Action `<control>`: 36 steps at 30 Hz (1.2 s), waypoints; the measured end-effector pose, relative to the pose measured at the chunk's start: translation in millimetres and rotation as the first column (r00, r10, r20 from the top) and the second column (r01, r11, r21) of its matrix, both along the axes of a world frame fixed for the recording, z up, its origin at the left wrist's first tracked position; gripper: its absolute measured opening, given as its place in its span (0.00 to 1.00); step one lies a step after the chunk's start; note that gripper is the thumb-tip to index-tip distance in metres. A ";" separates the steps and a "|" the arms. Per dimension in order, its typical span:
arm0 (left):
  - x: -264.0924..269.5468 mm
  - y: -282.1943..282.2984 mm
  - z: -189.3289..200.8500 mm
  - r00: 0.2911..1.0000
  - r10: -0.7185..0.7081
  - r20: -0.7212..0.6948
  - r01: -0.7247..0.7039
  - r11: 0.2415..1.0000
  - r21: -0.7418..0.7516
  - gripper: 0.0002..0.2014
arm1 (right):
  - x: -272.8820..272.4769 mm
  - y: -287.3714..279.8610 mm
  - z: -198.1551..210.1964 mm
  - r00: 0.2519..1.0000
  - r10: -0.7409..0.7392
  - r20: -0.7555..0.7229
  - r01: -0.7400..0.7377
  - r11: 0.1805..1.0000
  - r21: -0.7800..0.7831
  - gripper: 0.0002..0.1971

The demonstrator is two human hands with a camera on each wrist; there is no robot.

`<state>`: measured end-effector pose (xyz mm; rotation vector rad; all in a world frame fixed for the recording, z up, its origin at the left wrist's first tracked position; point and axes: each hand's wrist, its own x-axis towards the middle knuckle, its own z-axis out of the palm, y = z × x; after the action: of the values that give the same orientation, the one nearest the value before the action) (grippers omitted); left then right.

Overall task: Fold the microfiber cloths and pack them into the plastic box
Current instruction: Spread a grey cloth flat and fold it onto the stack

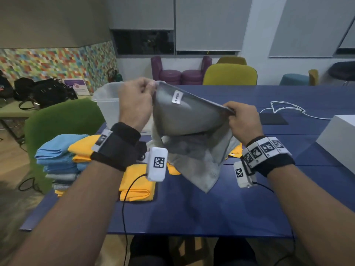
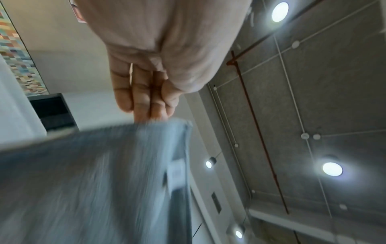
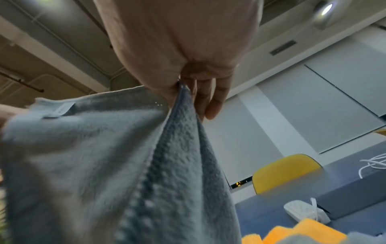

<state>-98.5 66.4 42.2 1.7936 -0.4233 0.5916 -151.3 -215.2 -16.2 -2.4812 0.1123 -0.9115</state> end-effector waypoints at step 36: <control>6.6 -7.5 -44.1 0.997 0.072 -0.031 -0.053 0.911 0.408 0.10 | -23.1 -17.7 37.7 0.986 -0.160 -0.041 0.158 0.987 -0.030 0.18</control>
<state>-91.8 58.9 -1.9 2.2230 -0.4852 0.5321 -174.5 -232.9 21.5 -2.5456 0.3190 -0.9291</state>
